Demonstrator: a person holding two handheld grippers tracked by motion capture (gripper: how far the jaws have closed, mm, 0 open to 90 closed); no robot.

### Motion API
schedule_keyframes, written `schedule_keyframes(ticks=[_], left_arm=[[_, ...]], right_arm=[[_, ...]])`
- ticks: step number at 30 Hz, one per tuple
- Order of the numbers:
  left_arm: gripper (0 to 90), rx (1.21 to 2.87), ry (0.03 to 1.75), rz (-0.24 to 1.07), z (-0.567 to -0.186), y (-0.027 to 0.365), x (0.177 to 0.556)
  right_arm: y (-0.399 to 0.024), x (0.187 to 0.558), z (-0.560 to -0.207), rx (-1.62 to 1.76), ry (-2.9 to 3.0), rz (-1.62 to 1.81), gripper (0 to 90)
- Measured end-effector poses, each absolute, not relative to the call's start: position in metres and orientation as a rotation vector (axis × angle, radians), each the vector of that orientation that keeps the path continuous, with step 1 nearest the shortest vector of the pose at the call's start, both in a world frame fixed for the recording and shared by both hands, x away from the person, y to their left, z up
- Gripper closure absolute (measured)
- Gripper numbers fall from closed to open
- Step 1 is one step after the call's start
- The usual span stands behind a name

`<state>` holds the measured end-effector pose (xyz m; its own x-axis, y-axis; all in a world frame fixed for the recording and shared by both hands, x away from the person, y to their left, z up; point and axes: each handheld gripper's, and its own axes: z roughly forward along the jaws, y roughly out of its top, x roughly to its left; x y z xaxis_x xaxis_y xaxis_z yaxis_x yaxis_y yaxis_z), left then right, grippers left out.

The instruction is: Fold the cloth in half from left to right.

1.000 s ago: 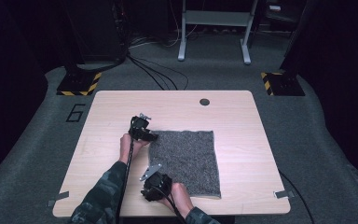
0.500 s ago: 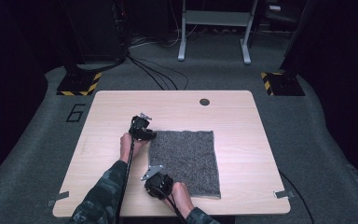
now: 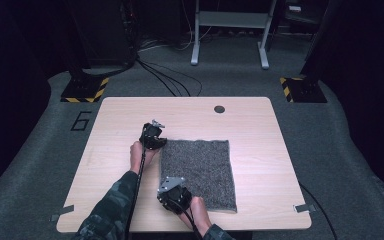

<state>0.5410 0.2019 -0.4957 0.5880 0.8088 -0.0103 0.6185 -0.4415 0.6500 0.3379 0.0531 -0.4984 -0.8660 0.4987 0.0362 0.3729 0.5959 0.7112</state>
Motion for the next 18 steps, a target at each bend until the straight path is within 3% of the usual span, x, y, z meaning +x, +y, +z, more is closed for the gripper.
schedule_keyframes(ticks=[18], left_arm=[[88.3, 2.211, 1.168, 0.501, -0.452, 0.22, 0.546]], right_arm=[[0.054, 0.341, -0.463, 0.731, 2.534, 1.318, 87.6]])
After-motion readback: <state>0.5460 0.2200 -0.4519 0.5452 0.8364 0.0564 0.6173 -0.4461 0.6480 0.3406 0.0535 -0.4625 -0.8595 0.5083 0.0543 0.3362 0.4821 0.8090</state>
